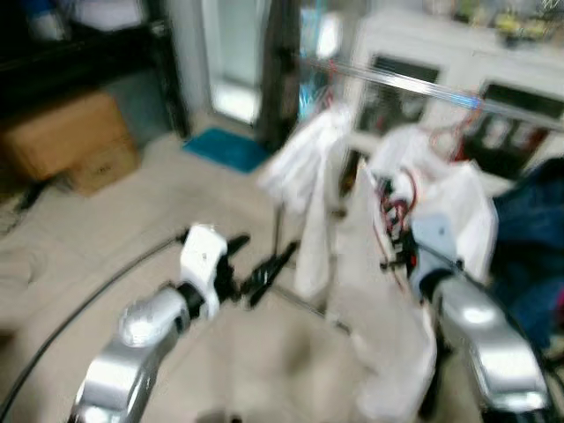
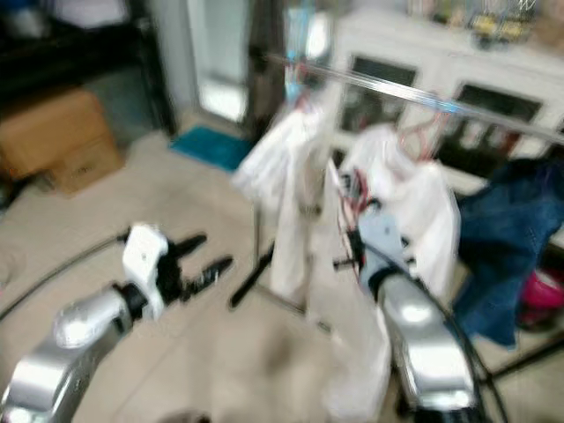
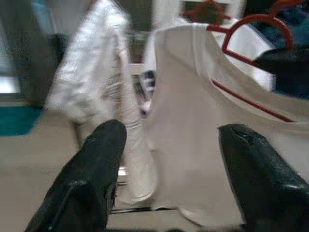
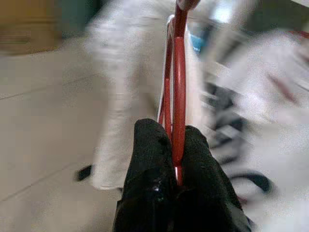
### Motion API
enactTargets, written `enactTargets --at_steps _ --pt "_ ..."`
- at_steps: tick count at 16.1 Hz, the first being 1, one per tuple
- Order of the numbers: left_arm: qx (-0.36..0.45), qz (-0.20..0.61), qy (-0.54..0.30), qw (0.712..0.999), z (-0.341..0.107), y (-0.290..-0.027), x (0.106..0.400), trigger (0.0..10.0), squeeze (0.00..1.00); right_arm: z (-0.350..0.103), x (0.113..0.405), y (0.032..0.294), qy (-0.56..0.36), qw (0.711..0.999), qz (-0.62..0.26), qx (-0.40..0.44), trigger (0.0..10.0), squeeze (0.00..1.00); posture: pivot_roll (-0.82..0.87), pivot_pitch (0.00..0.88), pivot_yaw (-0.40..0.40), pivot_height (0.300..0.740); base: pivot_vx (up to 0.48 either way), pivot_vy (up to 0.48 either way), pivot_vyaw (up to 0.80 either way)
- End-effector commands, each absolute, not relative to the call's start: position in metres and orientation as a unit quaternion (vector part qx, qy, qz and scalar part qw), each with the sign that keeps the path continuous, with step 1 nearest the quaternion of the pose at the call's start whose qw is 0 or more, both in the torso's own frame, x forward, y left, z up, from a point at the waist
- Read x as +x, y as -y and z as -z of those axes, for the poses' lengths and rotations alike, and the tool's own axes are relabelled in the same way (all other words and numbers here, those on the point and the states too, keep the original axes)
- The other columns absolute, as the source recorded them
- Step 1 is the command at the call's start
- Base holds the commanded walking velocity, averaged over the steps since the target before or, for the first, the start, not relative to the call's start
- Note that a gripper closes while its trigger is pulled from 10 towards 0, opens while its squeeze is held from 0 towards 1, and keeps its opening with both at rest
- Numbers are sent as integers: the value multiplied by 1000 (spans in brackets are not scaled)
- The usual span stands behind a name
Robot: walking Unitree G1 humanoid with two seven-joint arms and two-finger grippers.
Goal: Hang hanger
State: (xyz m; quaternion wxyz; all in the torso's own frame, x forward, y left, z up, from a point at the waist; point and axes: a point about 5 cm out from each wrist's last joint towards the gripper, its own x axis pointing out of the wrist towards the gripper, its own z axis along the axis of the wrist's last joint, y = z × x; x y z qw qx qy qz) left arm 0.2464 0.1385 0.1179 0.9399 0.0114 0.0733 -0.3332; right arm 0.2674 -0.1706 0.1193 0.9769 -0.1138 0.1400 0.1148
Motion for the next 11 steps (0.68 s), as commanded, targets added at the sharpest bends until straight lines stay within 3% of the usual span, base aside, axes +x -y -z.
enactTargets --at_steps 1,3,4,5,10,11 --pt "9 339 -83 937 -115 -137 250 10000 1000 -123 264 157 -134 972 -160 -104 0 0 -18 0 -35 740 0 0 0" --pt "22 336 -79 938 -116 -131 263 10000 1000 -130 258 140 -120 961 -234 -85 0 0 -20 0 -40 740 0 0 0" --pt "24 338 -79 938 -116 -126 269 10000 553 -133 255 132 -115 955 -263 -74 0 0 -24 0 -41 740 0 0 0" --pt "30 333 -74 939 -117 -122 276 10000 0 -136 252 126 -111 949 -288 -70 0 0 -29 0 -41 740 0 0 0" --pt "56 309 -32 949 -124 -115 303 10000 0 -149 244 111 -93 933 -344 -37 0 0 -50 0 -39 740 0 0 0" --pt "58 310 -30 948 -124 -115 305 4863 0 -150 244 110 -92 932 -348 -34 0 0 -52 0 -36 740 0 0 0"
